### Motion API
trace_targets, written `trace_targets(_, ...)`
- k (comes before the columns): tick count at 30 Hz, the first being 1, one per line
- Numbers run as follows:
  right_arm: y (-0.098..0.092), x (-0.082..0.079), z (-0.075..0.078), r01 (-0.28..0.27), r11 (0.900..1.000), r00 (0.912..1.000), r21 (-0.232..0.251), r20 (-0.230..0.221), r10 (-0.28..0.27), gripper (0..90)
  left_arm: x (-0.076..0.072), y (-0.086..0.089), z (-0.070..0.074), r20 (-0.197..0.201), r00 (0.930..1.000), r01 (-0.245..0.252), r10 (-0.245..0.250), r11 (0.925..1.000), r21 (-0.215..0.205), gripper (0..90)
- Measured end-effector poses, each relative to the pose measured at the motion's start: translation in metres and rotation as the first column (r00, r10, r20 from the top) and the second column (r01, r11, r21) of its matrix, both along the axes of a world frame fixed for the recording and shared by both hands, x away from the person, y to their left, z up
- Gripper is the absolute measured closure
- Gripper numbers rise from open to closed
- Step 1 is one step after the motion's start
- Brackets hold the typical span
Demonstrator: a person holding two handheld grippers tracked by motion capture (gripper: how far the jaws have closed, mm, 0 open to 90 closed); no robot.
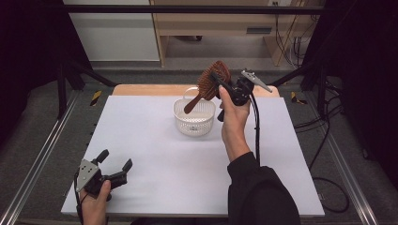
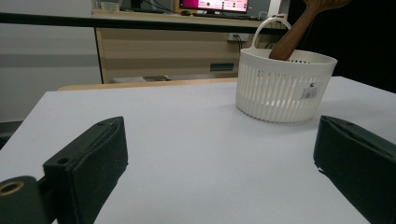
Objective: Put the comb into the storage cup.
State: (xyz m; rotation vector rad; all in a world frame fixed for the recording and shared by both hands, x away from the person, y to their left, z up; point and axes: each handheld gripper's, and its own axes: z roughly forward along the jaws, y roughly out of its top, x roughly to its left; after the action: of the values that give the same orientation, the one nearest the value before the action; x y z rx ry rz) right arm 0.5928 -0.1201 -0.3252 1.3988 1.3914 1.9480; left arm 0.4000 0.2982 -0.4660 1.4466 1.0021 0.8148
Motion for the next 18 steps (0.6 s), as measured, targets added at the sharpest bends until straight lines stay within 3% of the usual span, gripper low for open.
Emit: trace_targets(18, -0.0045, 0.0003, -0.0057, 0.013, 1.000, 0.9999, -0.003, -0.010, -0.013, 51.3, -0.0009, -0.0013, 0.0003, 0.000, 1.0000, 0.003, -0.003, 1.0000, 0.007, 3.0)
